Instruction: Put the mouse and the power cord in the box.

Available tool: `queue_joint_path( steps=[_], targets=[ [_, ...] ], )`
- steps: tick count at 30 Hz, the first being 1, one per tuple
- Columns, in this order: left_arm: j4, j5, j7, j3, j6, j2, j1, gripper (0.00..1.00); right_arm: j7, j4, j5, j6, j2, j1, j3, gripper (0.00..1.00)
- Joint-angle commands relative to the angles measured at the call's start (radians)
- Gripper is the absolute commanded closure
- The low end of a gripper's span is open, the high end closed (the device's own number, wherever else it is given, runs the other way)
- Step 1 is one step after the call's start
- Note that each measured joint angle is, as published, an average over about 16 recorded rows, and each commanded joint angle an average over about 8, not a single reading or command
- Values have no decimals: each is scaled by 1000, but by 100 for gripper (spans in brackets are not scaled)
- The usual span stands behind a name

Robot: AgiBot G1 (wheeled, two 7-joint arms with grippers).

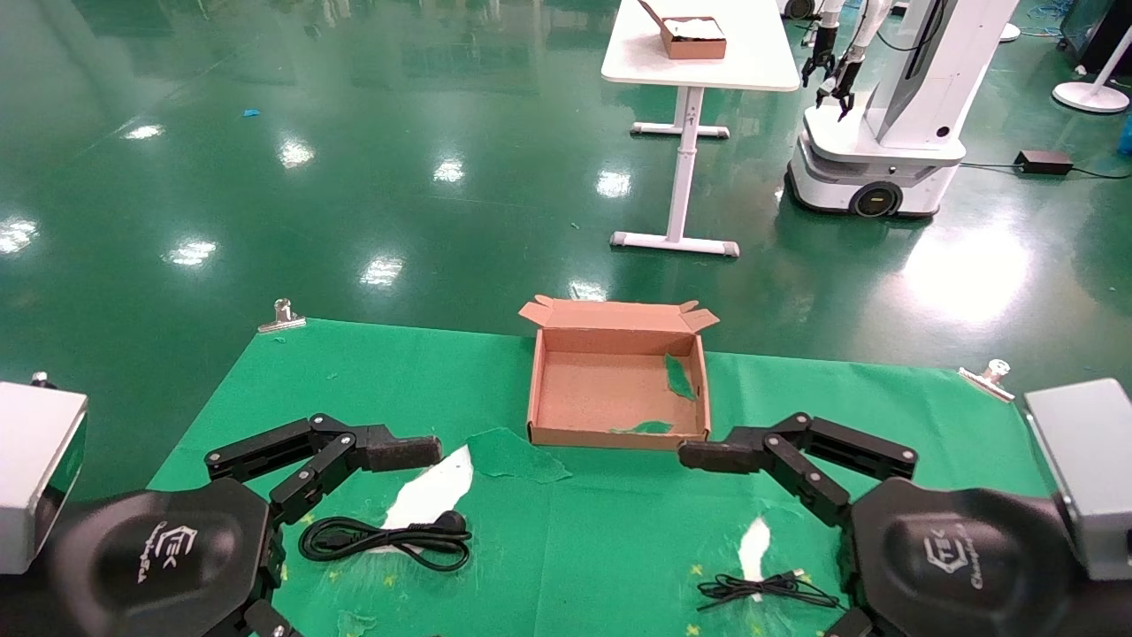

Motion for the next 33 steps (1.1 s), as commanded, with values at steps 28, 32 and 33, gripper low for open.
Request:
queue_joint_path(
  steps=[28,32,33],
  targets=[
    [0,0,0,0,0,0,0,0,0,0,1,0,0,0,0,0],
    [0,3,0,1,1,0,0,0,-1,0,-2,0,2,-1,0,0],
    [-1,8,0,4,1,-1,-2,0,-4,-1,-10,0,5,-3,-2,0]
  ],
)
